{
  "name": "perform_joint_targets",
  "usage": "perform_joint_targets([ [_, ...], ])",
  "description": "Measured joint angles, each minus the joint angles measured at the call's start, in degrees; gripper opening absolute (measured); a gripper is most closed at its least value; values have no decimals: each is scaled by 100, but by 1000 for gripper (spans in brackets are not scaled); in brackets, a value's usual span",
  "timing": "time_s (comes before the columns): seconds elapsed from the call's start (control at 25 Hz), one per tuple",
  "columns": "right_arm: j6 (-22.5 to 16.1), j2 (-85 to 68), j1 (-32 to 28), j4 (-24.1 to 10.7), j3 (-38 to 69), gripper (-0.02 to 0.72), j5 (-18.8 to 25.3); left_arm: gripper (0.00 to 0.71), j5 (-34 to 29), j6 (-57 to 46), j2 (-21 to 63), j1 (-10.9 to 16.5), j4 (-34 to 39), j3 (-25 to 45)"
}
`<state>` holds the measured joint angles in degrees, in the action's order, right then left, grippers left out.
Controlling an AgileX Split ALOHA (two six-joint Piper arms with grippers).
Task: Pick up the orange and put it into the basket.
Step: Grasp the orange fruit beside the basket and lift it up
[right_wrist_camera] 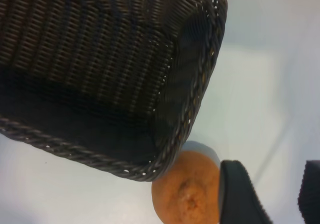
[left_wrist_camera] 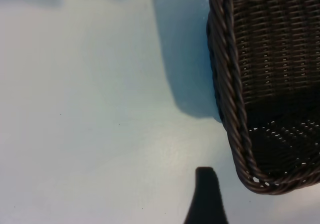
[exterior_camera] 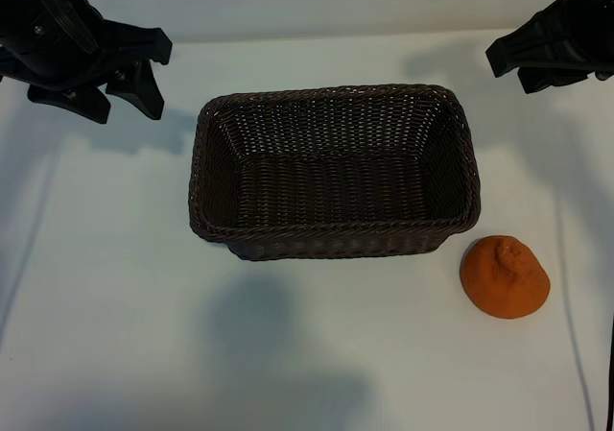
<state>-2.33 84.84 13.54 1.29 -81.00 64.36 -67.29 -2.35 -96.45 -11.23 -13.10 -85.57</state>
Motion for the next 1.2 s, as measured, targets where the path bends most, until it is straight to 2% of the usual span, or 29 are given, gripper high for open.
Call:
perform_joint_targets([
  [0.36,0,0,0,0,0,328,0,575,0,500,67,0,-773,36],
  [0.48,0,0,0,0,0,328,0,576,0,646,151,0,-902,352],
  [0.76,0,0,0,0,0,328,0,576,0,847,249,0,-1052,1171],
  [1.2,0,0,0,0,0,328,0,576,0,995,539,0,-1067,1207],
])
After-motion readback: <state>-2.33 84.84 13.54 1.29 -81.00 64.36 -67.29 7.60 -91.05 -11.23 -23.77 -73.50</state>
